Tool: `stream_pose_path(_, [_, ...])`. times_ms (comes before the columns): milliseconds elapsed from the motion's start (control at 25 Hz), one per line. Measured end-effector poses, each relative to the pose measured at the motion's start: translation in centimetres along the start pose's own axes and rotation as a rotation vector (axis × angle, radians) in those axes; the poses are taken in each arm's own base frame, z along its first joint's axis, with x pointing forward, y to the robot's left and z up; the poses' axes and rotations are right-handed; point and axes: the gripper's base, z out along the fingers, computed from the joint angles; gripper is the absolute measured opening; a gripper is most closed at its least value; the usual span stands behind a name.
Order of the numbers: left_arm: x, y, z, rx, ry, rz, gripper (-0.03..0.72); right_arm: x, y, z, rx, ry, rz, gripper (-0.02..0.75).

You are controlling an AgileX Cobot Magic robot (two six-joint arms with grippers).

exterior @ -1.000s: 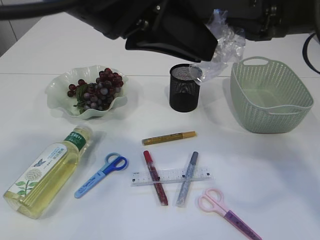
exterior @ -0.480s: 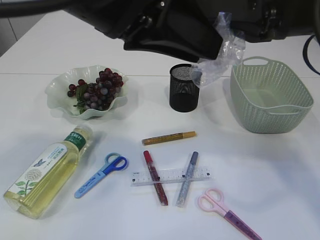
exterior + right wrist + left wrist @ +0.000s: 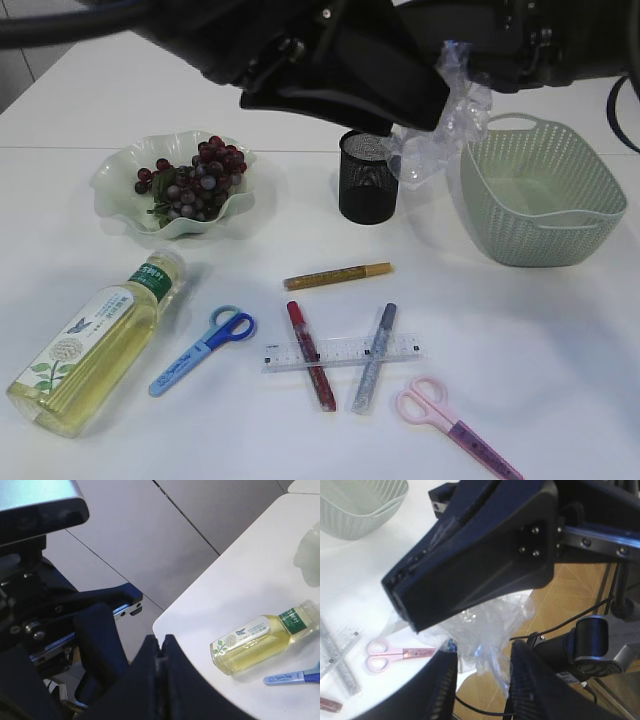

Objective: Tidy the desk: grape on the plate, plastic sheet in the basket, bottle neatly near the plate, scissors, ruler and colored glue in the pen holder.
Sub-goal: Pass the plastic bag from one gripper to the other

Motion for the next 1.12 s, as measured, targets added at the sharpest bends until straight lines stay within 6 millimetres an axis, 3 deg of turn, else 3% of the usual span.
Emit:
stream_pose_path(280, [0.7, 0.7, -0.1, -0.051, 0.080, 0.050, 0.267, 0.3, -0.2, 0.0, 0.020, 0.030, -0.018, 0.015])
stream_pose_path(640, [1.8, 3.9, 0.9, -0.209, 0.255, 0.088, 0.268, 0.6, -1.4, -0.1, 0.153, 0.069, -0.043, 0.015])
stream_pose_path(1120, [2.9, 7.2, 0.1, -0.571, 0.415, 0.011, 0.268, 0.4, -5.0, -0.9, 0.498, 0.050, -0.033, 0.015])
